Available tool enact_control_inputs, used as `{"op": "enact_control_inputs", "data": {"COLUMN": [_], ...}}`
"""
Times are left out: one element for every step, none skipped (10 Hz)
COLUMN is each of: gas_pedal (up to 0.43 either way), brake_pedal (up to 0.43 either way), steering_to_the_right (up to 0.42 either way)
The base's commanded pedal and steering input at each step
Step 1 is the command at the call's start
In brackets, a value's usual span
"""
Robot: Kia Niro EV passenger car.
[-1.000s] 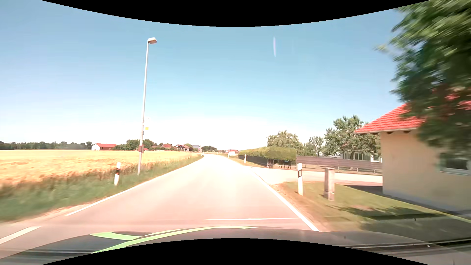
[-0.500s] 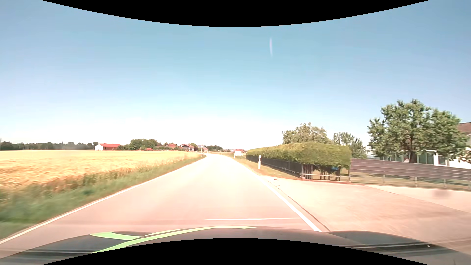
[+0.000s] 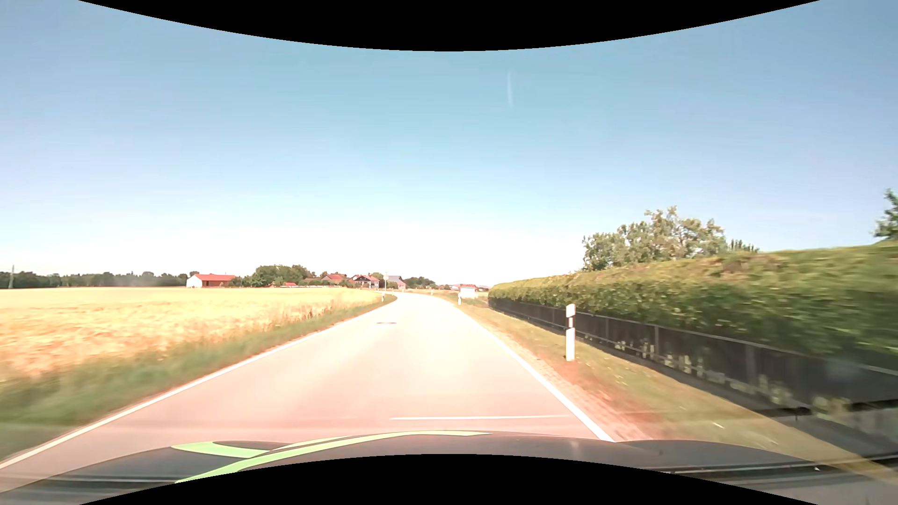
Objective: Follow the waypoints while adhering to traffic rules and regulations
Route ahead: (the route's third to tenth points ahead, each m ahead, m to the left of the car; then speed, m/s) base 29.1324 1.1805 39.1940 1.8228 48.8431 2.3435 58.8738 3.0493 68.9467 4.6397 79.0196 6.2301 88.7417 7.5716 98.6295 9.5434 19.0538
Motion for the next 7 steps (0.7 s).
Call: {"op": "enact_control_inputs", "data": {"gas_pedal": [0.118, 0.118, 0.118, 0.118, 0.118, 0.118, 0.118], "brake_pedal": [0.000, 0.000, 0.000, 0.000, 0.000, 0.000, 0.000], "steering_to_the_right": [-0.011, -0.010, -0.009, -0.008, -0.008, -0.008, -0.008]}}
